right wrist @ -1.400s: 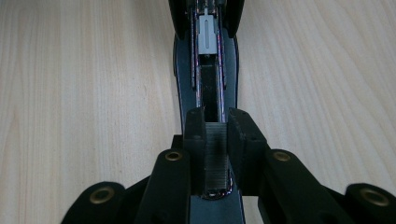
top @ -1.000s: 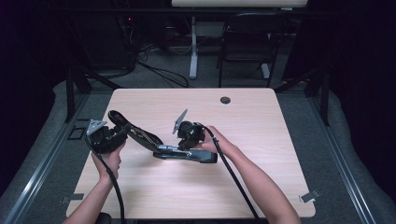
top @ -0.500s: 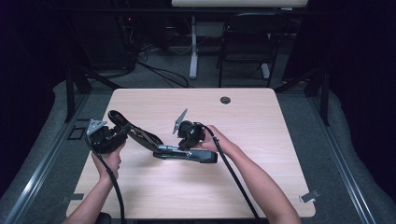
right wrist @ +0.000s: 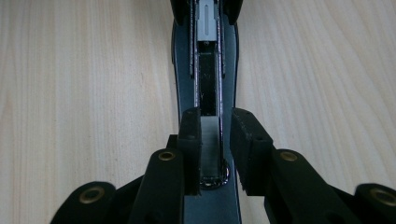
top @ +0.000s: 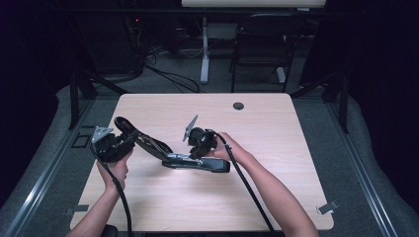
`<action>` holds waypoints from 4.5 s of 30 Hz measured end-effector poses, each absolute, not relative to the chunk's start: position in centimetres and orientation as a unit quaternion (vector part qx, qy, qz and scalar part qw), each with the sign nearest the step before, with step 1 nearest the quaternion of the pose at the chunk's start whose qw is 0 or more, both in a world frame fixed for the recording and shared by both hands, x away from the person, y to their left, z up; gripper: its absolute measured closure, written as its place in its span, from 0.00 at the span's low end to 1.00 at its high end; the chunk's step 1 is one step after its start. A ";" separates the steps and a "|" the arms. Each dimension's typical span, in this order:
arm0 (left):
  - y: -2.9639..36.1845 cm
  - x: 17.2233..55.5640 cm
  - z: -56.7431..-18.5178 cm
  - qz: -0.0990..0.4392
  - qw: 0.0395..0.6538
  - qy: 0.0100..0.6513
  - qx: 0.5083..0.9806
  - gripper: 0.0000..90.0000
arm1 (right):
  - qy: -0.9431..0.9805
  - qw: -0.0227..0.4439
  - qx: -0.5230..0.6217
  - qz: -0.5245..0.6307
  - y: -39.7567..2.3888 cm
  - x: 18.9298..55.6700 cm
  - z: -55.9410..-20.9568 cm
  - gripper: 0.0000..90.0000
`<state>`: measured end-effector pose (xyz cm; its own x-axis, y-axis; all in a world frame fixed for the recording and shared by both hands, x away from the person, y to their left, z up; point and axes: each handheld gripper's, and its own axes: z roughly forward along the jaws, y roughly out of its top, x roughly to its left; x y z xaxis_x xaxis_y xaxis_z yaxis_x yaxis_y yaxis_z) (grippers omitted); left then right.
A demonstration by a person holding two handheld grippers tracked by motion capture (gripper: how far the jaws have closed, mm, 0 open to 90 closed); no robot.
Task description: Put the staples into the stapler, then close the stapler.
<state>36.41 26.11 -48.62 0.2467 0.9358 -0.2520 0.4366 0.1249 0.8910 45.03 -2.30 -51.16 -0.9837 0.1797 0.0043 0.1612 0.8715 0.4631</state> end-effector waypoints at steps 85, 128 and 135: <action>25.1 36.2 -47.9 0.269 0.484 0.551 0.624 0.69 | 0.931 0.066 0.276 0.231 -10.1 40.3 -54.2 1.00; 23.1 36.0 -47.8 0.249 0.493 0.517 0.654 0.70 | 0.930 0.061 0.276 0.236 -10.2 40.4 -54.2 1.00; 22.2 35.9 -47.5 0.255 0.494 0.504 0.661 0.70 | 0.929 0.059 0.277 0.238 -10.3 40.4 -54.3 1.00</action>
